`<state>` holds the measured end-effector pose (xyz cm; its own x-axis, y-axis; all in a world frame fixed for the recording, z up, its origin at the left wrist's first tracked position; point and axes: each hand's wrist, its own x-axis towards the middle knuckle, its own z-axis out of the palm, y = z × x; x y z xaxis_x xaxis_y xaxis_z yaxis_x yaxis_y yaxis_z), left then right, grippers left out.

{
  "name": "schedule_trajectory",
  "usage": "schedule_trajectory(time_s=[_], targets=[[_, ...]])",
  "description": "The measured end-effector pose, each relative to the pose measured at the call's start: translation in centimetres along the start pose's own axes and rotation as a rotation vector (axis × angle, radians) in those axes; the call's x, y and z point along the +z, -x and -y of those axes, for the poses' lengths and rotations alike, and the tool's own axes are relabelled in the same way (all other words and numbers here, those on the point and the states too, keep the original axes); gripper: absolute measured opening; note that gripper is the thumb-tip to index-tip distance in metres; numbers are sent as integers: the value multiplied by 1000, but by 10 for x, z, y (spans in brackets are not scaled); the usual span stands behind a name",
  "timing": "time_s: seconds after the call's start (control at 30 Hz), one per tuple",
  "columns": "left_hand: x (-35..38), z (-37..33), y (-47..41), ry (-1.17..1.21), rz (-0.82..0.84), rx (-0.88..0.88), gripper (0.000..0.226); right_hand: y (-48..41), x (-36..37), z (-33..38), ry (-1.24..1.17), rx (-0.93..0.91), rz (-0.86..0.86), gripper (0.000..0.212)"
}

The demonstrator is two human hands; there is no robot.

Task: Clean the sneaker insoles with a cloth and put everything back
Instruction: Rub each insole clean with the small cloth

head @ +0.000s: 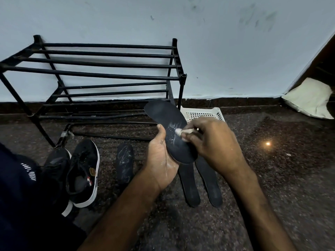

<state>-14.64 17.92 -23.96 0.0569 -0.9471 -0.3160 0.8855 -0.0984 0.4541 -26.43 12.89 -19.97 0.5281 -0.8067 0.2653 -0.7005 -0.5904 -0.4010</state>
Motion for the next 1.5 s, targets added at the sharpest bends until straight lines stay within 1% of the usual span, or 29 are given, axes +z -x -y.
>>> schedule_trajectory(time_s=[0.07, 0.1, 0.2, 0.23, 0.27, 0.37, 0.4, 0.43, 0.53, 0.57, 0.6, 0.7, 0.73, 0.77, 0.8, 0.87, 0.9, 0.93, 1.03, 1.07, 1.1, 1.13, 1.23, 1.27, 1.3, 1.4, 1.43, 1.47, 1.5], targets=[[1, 1, -1, -13, -17, 10, 65, -2, 5, -2, 10, 10, -126, 10], [0, 0, -1, -13, -26, 18, 65, -2, 7, -1, -17, 9, -115, 10], [-3, -2, -1, 20, -29, 23, 66, -1, 7, 0, -162, -31, 98, 10], [-3, -2, -1, 25, -25, 17, 67, 0, 7, 0, -166, -44, 141, 9], [-3, -1, 0, 26, -22, 7, 67, -1, 6, -2, -140, -47, 122, 9], [1, 2, 1, 11, -15, -14, 66, -3, 7, -9, -41, 0, -119, 5], [1, 2, 1, 6, -17, -10, 65, -3, 7, -8, -48, 5, -143, 5], [1, 2, 1, 8, -20, -4, 65, -3, 8, -7, -75, -4, -109, 5], [-1, 0, 1, 23, -18, -12, 68, -1, 4, -3, -190, -50, 169, 7], [-1, 0, 1, 23, -17, -15, 68, -1, 3, -2, -188, -59, 193, 7], [-1, 1, 1, 16, -16, -15, 67, -1, 4, -4, -163, -60, 141, 7], [1, 3, 2, 1, -17, -13, 65, -2, 11, -6, -74, -3, -148, 5], [1, 3, 2, 4, -17, -9, 65, -3, 14, -5, -79, 7, -186, 5], [1, 2, 2, 11, -16, -5, 65, -2, 16, -5, -110, 11, -171, 5], [0, 1, 2, 20, -16, -4, 65, -2, 15, -5, -160, 17, -104, 6], [-1, 0, 3, 28, -22, -13, 65, -1, 8, -4, -254, 21, 128, 8], [0, 1, 3, 24, -24, -19, 66, -1, 5, -4, -261, 5, 199, 9], [0, 2, 4, 15, -23, -25, 66, -2, 5, -6, -241, -9, 187, 8], [2, 6, 4, -10, -21, -26, 65, -4, 10, -10, -124, 2, -124, 6], [2, 6, 3, -7, -24, -20, 64, -4, 13, -8, -106, 9, -197, 5], [2, 6, 3, -3, -27, -13, 63, -3, 15, -8, -112, 10, -219, 5], [1, 5, 2, 1, -30, -9, 63, -3, 14, -8, -141, 3, -182, 5], [-2, 2, 3, 14, -23, -25, 66, -1, 5, -9, -273, -21, 166, 8], [-2, 3, 3, 14, -23, -29, 66, -1, 3, -10, -281, -32, 209, 8], [-1, 4, 3, 9, -21, -34, 66, -1, 3, -12, -265, -37, 159, 8], [1, 8, 2, -14, -32, -32, 63, -4, 8, -16, -168, -26, -193, 6], [1, 8, 2, -16, -38, -28, 63, -4, 8, -16, -171, -24, -220, 6], [1, 7, 1, -16, -45, -25, 63, -4, 8, -14, -196, -29, -169, 6], [0, 6, 1, -9, -48, -25, 64, -3, 7, -14, -234, -37, -50, 6]])
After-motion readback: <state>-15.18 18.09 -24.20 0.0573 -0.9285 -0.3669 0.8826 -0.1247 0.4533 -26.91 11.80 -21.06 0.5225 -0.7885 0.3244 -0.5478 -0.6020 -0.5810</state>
